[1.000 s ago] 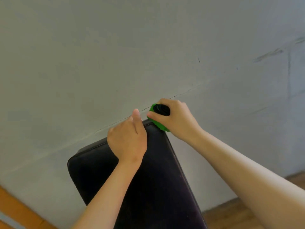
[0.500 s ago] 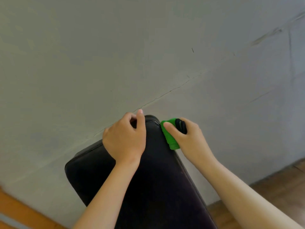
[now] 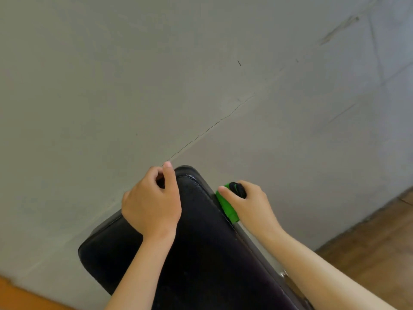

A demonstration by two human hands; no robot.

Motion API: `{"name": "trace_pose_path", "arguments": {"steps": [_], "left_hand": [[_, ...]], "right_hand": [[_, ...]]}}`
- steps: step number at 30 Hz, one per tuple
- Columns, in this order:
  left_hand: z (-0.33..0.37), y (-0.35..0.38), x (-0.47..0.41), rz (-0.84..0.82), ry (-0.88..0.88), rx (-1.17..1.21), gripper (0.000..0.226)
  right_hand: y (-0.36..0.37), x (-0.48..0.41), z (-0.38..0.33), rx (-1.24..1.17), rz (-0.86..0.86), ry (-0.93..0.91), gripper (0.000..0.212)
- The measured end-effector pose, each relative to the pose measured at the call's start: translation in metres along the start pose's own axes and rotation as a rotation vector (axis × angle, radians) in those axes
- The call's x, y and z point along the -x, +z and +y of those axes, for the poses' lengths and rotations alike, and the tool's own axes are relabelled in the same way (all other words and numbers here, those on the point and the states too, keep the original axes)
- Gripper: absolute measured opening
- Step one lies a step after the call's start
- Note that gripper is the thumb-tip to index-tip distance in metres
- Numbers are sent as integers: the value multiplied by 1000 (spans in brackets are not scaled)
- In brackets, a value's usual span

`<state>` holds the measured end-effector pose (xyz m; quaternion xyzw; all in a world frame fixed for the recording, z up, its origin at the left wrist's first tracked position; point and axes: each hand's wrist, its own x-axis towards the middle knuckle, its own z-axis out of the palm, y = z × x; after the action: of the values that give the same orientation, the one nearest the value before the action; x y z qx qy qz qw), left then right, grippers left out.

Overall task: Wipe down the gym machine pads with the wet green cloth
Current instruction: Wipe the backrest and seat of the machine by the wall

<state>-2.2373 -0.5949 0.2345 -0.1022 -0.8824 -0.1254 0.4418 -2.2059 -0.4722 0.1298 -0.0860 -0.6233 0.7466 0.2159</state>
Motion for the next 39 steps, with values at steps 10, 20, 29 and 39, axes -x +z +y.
{"name": "trace_pose_path", "arguments": {"steps": [10,20,29,39], "left_hand": [[-3,3,-1,11,19,4,50],[0,2,-1,-5,6,9,46],[-1,3,-1,-15,25,13,48],[-1,2,-1,-13,9,4,48]], "right_hand": [[26,-40,-66,-125,-73,-191,37],[6,-11,4,-167,-55,11,22],[-21,46,80,79,58,187,21],[-6,36,35,-33,126,116,34]]}}
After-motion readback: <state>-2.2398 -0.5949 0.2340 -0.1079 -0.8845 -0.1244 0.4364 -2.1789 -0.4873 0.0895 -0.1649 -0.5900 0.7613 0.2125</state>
